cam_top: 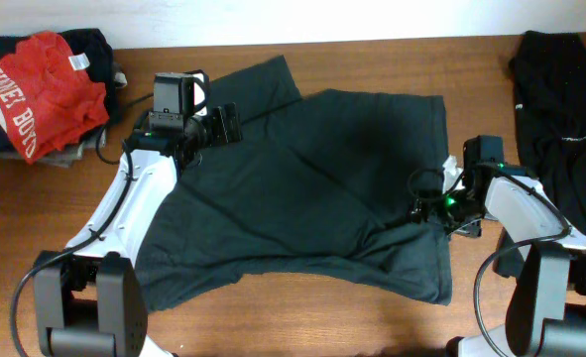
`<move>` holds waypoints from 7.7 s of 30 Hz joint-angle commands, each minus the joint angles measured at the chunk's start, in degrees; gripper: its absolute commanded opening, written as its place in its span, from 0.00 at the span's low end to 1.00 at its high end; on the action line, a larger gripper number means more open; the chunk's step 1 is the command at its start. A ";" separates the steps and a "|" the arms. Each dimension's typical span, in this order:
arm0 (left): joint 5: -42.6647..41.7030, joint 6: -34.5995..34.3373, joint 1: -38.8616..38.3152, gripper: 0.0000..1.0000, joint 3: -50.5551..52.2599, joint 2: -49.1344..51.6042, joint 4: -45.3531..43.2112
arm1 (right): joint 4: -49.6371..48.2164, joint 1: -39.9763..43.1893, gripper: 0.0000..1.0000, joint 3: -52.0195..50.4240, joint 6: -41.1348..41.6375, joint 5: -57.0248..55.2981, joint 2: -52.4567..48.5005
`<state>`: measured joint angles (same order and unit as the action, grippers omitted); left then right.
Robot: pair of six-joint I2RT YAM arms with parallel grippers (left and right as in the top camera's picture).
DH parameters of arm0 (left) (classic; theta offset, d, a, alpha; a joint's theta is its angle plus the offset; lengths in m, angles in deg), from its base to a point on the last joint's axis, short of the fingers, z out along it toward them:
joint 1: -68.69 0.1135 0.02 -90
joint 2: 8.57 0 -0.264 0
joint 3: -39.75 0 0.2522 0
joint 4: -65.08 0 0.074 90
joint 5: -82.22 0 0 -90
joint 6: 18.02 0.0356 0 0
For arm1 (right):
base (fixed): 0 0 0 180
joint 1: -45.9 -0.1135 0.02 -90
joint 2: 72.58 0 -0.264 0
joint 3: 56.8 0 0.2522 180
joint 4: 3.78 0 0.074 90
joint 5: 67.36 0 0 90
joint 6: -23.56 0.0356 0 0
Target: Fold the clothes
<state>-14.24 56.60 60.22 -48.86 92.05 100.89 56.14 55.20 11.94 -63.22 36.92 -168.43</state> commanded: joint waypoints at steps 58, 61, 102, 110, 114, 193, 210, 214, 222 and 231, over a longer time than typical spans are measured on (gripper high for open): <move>0.26 0.94 0.00 0.97 -0.13 0.15 -0.79 | 46.38 0.09 0.49 8.90 31.32 -14.12 21.57; 0.26 0.94 0.00 0.97 -0.13 0.15 -0.79 | 45.07 0.09 0.54 8.96 22.71 -6.03 21.55; -7.26 2.23 -4.50 0.99 -0.20 -12.41 37.44 | 14.82 -9.29 0.69 17.88 14.99 1.55 -3.61; -4.57 8.61 -4.50 0.91 -0.26 -11.37 24.55 | 0.92 -8.35 0.31 17.90 16.98 0.46 -4.28; -7.63 8.39 -4.44 0.33 -0.42 -6.43 14.56 | 1.92 -8.09 0.20 18.23 17.88 0.46 -4.26; -0.50 9.49 19.45 0.05 -18.27 24.06 -10.95 | 2.05 -6.56 0.44 19.47 17.86 0.07 -4.26; -12.74 9.44 0.20 0.82 -33.83 21.90 -3.17 | 3.48 1.05 0.74 23.87 17.81 2.21 -4.28; -3.23 9.49 -4.28 0.82 -34.12 22.86 -4.52 | 6.40 0.46 0.74 23.82 17.77 2.16 -4.28; -1.20 11.15 -8.04 0.82 -34.16 33.31 -10.71 | 10.25 -2.19 0.75 23.71 16.48 2.12 -4.28; -1.18 11.19 -9.03 0.80 -34.18 37.77 -11.72 | 10.47 -2.93 0.75 23.71 16.48 1.95 -4.28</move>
<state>-15.86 66.65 52.20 -82.65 128.29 89.63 66.58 52.80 34.81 -46.12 38.61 -173.26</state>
